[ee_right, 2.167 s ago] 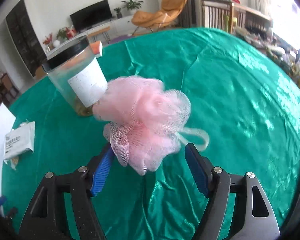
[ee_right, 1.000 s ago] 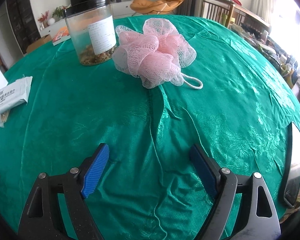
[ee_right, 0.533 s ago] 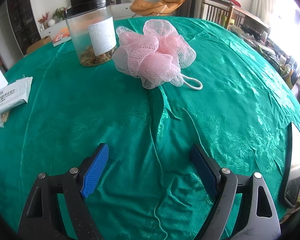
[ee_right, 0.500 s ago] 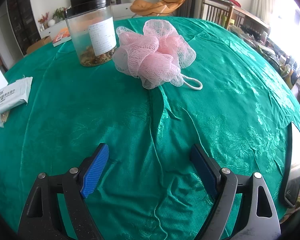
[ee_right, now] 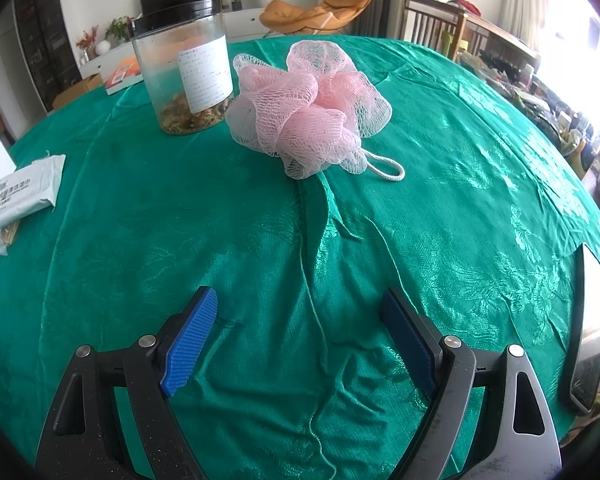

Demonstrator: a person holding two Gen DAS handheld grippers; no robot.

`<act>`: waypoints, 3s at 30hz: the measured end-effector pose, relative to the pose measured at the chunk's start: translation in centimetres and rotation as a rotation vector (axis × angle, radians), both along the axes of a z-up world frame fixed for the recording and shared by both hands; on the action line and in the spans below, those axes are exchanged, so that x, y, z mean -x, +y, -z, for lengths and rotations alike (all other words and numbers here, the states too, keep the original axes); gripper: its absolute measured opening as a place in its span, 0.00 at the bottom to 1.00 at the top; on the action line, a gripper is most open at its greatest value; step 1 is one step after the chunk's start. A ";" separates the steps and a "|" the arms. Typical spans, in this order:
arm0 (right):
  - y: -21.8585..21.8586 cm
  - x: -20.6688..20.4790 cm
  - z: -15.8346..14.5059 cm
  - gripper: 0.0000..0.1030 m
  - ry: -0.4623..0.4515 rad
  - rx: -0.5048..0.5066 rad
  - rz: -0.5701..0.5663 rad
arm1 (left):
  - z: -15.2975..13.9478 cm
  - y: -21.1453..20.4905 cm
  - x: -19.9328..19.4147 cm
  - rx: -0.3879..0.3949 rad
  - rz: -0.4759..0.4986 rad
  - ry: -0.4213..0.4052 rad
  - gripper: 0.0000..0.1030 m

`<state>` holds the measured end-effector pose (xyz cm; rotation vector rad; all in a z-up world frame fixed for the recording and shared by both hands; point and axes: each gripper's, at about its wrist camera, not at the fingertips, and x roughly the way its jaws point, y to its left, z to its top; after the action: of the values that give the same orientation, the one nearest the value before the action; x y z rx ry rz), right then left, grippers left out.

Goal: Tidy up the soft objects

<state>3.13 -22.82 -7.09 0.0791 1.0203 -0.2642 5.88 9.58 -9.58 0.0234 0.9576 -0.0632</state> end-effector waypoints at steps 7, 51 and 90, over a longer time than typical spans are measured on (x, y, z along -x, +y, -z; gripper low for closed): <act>0.1 0.0 -0.1 0.85 -0.004 0.000 0.001 | 0.0 0.0 0.0 -0.001 0.000 0.001 1.00; -5.6 1.6 -3.4 0.84 -0.131 -0.278 0.113 | -1.5 -14.5 -10.6 -0.269 0.430 0.076 0.96; 34.7 -3.2 -16.2 0.50 -0.196 -0.553 -0.791 | -13.8 26.4 5.8 -0.090 -0.407 -0.072 0.90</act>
<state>6.37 11.93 9.06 0.1884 0.8349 0.7381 0.09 36.02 4.24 -0.0864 0.8774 0.3539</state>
